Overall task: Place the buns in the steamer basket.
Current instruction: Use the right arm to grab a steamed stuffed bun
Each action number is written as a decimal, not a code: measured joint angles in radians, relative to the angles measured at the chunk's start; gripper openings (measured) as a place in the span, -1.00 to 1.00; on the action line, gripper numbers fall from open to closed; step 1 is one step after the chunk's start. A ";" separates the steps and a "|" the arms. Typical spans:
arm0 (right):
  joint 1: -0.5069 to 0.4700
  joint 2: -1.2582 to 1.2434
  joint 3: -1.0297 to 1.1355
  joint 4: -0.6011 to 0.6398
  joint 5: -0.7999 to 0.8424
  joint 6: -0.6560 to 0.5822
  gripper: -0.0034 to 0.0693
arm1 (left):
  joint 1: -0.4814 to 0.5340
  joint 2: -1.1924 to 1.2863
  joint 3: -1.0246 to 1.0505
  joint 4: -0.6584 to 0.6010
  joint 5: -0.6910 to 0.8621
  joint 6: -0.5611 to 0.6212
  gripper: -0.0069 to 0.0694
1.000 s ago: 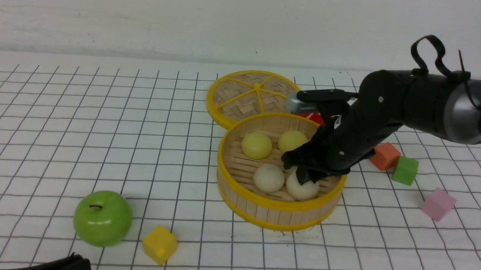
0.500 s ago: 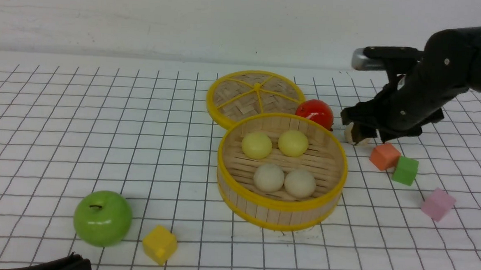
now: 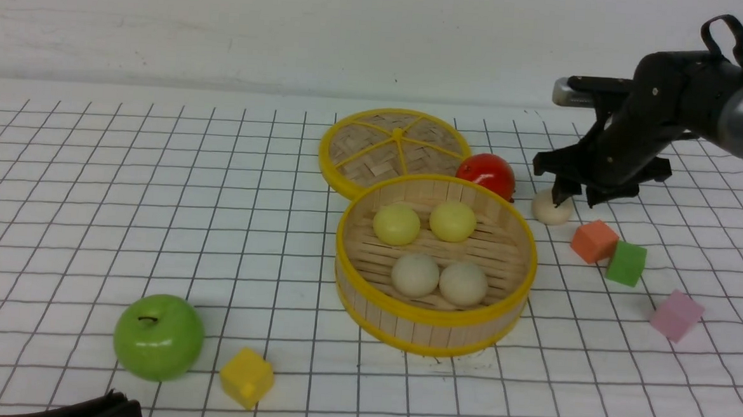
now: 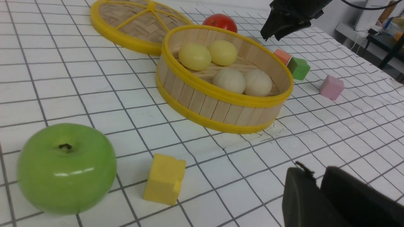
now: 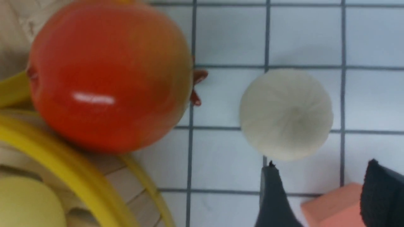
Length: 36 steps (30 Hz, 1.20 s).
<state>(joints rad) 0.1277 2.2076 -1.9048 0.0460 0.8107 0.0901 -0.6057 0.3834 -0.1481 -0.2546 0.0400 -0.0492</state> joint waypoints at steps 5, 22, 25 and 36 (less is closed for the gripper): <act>0.001 0.000 -0.011 0.032 -0.030 -0.009 0.08 | 0.000 0.000 0.000 0.000 0.000 0.000 -0.58; 0.001 0.069 -0.020 0.061 -0.070 -0.030 -0.24 | 0.000 0.000 0.000 0.000 0.000 0.000 -0.55; 0.001 0.069 -0.020 0.061 -0.060 -0.030 -0.27 | 0.000 0.000 0.000 0.000 0.000 0.000 -0.55; 0.001 0.061 -0.021 0.064 -0.113 -0.030 0.05 | 0.000 0.000 0.000 0.000 0.000 0.000 -0.54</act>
<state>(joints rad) 0.1288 2.2689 -1.9257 0.1100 0.6975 0.0604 -0.6057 0.3834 -0.1481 -0.2546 0.0400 -0.0492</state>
